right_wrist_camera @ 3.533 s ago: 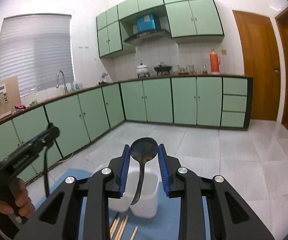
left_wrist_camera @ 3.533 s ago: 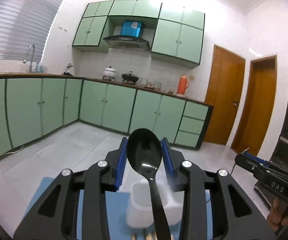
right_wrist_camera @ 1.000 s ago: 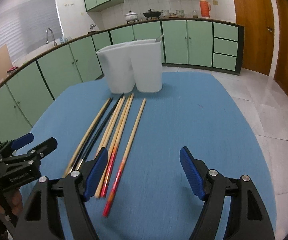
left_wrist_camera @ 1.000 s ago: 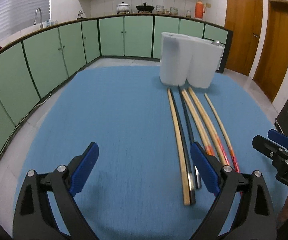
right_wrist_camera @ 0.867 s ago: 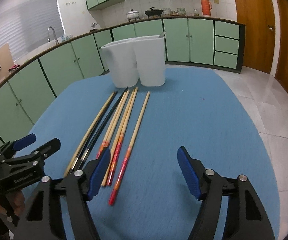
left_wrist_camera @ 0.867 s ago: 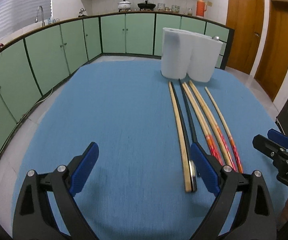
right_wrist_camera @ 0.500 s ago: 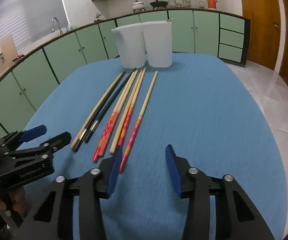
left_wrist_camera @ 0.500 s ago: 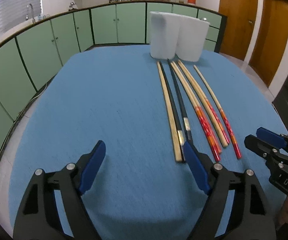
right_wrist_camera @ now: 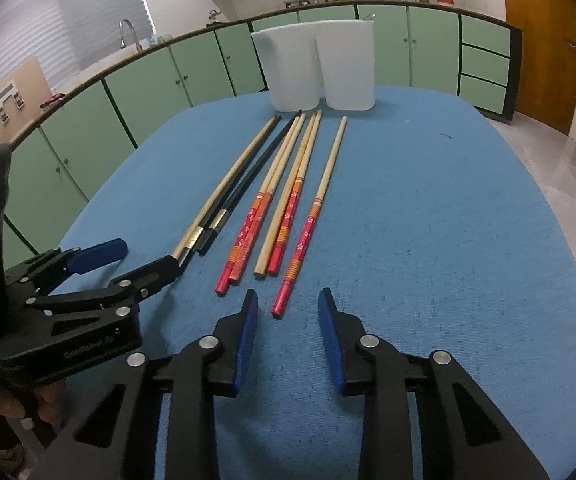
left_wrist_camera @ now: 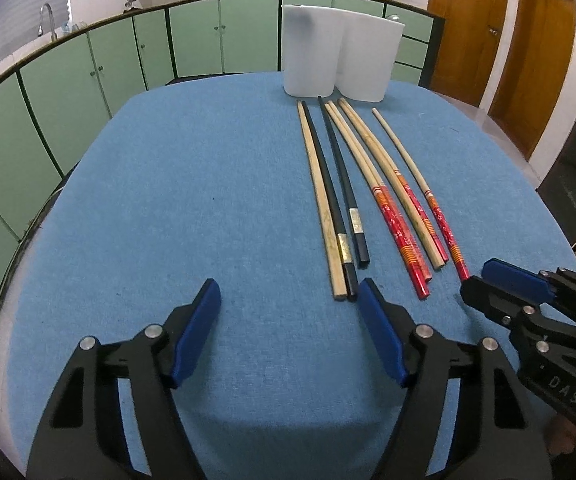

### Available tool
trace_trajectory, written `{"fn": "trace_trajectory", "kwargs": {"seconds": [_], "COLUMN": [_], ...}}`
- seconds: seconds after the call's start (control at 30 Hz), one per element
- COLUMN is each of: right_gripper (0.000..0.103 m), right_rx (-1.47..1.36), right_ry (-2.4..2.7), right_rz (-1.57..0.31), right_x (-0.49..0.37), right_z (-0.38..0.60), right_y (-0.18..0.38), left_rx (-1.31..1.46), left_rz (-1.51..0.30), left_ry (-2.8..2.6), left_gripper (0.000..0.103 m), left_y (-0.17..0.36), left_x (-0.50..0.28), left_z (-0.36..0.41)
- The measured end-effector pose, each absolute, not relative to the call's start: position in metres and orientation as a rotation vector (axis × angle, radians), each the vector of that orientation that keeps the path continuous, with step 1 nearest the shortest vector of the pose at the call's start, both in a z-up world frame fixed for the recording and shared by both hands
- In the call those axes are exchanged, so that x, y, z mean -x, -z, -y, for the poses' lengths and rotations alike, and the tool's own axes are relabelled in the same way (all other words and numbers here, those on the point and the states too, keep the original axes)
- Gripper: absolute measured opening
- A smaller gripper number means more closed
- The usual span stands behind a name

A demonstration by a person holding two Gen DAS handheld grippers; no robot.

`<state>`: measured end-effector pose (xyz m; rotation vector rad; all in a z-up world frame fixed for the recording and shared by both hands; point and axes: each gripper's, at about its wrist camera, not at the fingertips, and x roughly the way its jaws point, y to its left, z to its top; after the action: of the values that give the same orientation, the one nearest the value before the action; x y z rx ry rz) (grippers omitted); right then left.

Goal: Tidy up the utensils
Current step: 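Grasp a red-patterned chopstick with the right tool while the left grasps a wooden chopstick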

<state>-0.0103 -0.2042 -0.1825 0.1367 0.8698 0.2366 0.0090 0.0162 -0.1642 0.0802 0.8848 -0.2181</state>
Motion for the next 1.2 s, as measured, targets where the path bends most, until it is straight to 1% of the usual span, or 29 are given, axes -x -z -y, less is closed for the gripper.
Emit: {"fn": "trace_trajectory", "kwargs": {"seconds": [0.07, 0.13, 0.17, 0.27, 0.47, 0.57, 0.67, 0.77, 0.8, 0.83, 1.2], "right_gripper": [0.029, 0.025, 0.019, 0.007, 0.006, 0.009, 0.009, 0.009, 0.009, 0.009, 0.009], "right_rx": [-0.132, -0.128, -0.129, -0.108, -0.125, -0.158, -0.159, -0.159, -0.161, -0.163, -0.170], "right_ry": [-0.231, -0.231, -0.234, -0.215, -0.159, -0.184, -0.201, -0.205, -0.204, -0.203, -0.193], "right_rz": [-0.870, -0.869, -0.870, -0.871, -0.867, -0.867, -0.860, -0.855, -0.854, -0.854, -0.859], "right_x": [0.010, 0.009, 0.009, 0.008, 0.007, 0.009, 0.012, 0.014, 0.014, 0.014, 0.011], "right_z": [0.204, 0.203, 0.202, 0.202, 0.221, 0.227, 0.226, 0.225, 0.225, 0.226, 0.227], "right_y": [0.183, 0.183, 0.183, 0.185, 0.185, 0.185, 0.184, 0.183, 0.183, 0.183, 0.185], "left_rx": [-0.077, -0.080, -0.079, -0.071, -0.069, -0.070, -0.077, -0.065, -0.060, -0.054, -0.093], "left_rz": [-0.887, -0.886, -0.886, -0.886, -0.885, -0.882, -0.882, -0.880, -0.878, -0.876, -0.892], "left_ry": [0.225, 0.231, 0.233, 0.237, 0.223, 0.233, 0.235, 0.238, 0.235, 0.231, 0.232], "left_gripper": [0.065, 0.061, 0.060, 0.057, 0.057, 0.057, 0.057, 0.053, 0.050, 0.049, 0.049], "left_y": [0.164, 0.164, 0.164, 0.164, 0.163, 0.162, 0.163, 0.163, 0.162, 0.162, 0.165], "left_x": [-0.009, -0.008, -0.009, -0.008, -0.007, -0.005, -0.005, -0.005, -0.005, -0.005, -0.011], "left_z": [-0.015, -0.014, -0.015, -0.015, -0.021, -0.022, -0.021, -0.023, -0.025, -0.026, -0.011]}}
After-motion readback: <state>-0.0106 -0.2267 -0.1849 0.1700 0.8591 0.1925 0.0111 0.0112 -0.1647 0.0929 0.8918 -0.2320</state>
